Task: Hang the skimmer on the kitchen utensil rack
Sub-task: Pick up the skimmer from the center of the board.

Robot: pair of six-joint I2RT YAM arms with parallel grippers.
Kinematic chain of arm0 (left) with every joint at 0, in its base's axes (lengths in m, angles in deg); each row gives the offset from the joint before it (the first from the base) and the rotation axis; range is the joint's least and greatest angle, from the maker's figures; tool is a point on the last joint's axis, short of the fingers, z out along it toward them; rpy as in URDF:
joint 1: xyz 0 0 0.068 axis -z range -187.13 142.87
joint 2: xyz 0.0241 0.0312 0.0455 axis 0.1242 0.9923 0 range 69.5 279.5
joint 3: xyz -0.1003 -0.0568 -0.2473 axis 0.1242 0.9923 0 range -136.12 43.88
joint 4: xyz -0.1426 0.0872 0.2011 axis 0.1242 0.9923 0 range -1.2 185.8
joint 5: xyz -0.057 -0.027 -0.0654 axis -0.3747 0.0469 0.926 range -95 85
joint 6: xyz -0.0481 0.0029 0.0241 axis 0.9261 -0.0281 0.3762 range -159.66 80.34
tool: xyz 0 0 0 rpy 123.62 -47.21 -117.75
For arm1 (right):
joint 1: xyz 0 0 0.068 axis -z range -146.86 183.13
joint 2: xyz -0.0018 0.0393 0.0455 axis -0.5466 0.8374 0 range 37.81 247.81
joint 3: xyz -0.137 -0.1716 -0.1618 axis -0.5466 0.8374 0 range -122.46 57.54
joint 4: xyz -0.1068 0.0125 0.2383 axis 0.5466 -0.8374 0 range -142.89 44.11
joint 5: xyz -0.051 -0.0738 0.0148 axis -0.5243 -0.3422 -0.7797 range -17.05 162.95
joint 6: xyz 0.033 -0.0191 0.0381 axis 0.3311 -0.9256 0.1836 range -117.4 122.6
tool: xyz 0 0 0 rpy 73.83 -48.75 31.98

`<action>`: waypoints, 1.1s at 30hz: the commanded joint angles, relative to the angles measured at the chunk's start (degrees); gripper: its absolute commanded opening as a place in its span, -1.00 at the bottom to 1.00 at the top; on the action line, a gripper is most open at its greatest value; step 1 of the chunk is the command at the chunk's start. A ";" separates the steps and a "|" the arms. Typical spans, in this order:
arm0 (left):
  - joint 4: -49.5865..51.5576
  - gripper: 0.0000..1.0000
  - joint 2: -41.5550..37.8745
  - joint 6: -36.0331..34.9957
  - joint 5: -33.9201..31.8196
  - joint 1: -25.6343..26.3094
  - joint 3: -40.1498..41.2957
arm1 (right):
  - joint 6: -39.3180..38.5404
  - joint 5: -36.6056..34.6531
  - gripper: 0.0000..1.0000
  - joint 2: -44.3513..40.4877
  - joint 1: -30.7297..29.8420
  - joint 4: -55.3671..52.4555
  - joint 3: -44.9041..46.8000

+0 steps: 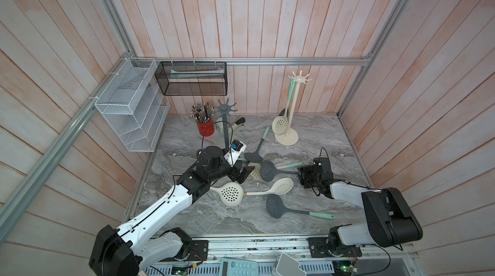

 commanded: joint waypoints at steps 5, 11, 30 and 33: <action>0.05 0.96 -1.23 -0.89 0.52 0.27 -0.23 | 2.89 -0.47 -0.27 5.43 0.71 5.45 -1.22; 0.05 0.96 -1.36 -1.34 0.52 0.24 -0.13 | 0.92 1.31 -0.28 9.52 0.85 13.04 -1.06; -0.04 0.96 3.25 -2.18 0.33 -0.13 -0.20 | -21.53 -6.59 -1.00 5.43 0.05 -3.82 -10.37; 0.23 0.96 4.51 -1.93 0.83 -0.42 -0.96 | -26.88 -11.21 -1.00 2.23 -1.39 -7.33 -12.43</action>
